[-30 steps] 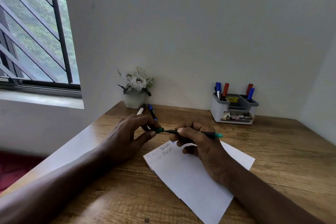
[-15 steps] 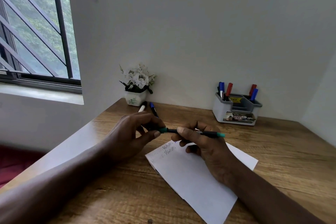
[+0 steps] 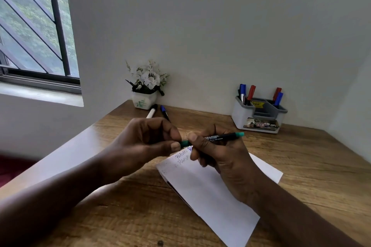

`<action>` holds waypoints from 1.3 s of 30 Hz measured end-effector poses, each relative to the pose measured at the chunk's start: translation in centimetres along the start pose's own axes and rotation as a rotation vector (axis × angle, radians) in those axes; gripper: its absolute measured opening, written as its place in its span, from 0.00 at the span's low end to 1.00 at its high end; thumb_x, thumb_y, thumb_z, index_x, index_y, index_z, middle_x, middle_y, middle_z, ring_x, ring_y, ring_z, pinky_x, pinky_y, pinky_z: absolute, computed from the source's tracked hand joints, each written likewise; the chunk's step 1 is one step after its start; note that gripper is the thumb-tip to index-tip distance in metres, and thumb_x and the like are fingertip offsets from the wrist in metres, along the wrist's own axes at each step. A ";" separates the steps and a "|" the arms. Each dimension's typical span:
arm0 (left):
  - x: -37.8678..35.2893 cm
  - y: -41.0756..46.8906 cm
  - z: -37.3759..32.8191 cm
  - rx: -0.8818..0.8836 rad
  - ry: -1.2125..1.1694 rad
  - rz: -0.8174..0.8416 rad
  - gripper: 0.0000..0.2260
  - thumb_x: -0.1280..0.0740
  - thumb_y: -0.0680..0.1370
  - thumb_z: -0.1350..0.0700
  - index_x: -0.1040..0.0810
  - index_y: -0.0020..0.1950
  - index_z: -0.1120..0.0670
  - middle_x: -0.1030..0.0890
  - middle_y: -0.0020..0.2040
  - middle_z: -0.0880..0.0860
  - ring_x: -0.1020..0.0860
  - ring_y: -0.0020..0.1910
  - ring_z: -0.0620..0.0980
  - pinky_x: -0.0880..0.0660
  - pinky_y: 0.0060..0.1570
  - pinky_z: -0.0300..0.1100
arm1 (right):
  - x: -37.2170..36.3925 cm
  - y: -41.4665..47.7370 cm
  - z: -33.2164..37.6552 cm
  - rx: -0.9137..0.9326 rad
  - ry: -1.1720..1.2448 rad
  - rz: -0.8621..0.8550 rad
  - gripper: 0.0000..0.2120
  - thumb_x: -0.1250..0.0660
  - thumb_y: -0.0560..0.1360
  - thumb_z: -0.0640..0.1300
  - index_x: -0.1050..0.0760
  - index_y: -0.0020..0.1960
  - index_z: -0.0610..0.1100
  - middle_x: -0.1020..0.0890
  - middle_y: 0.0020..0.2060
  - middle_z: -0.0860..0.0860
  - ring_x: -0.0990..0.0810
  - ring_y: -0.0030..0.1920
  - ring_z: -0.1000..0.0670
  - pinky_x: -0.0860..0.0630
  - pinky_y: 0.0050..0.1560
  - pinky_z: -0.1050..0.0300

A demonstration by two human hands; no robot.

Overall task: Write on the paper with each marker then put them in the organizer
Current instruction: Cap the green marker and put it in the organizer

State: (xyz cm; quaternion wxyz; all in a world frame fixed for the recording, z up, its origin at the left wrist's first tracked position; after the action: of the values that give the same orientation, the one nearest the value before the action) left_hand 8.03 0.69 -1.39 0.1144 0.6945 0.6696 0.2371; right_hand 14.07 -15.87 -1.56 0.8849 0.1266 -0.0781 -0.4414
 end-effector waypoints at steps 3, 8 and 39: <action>-0.1 -0.1 0.5 0.043 -0.051 0.016 0.04 0.25 0.73 0.61 0.19 0.45 0.58 0.21 0.38 0.57 0.24 0.38 0.51 0.26 0.40 0.41 | -0.5 0.0 -0.1 0.011 0.014 0.018 0.08 0.27 0.68 0.48 0.19 0.40 0.44 0.16 0.31 0.45 0.20 0.34 0.46 0.23 0.34 0.57; -0.3 -0.1 1.1 0.068 -0.109 0.044 0.04 0.27 0.75 0.64 0.21 0.46 0.57 0.22 0.39 0.58 0.25 0.39 0.52 0.25 0.39 0.40 | -0.8 0.1 -0.1 0.024 -0.004 0.024 0.13 0.28 0.68 0.49 0.21 0.43 0.38 0.17 0.30 0.46 0.21 0.33 0.46 0.23 0.34 0.58; 2.3 1.5 5.2 0.350 1.157 0.353 0.54 0.58 0.62 0.15 0.42 0.81 0.44 0.42 0.81 0.45 0.39 0.78 0.46 0.39 0.76 0.48 | 10.3 2.5 2.7 0.264 -0.488 -0.494 0.13 0.32 0.79 0.33 0.17 0.54 0.49 0.13 0.48 0.50 0.14 0.50 0.51 0.18 0.50 0.57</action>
State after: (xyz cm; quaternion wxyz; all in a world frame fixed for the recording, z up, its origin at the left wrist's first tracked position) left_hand 11.83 3.68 -4.72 -0.4226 0.5624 0.5273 0.4765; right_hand 21.42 -23.10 2.04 0.6831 0.1459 -0.3101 -0.6449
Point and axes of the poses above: each hand's wrist, its own y-axis towards the middle knuckle, its own x-axis out of the back of the hand, z = x × y, the point moved 6 cm from there along y, towards the middle knuckle
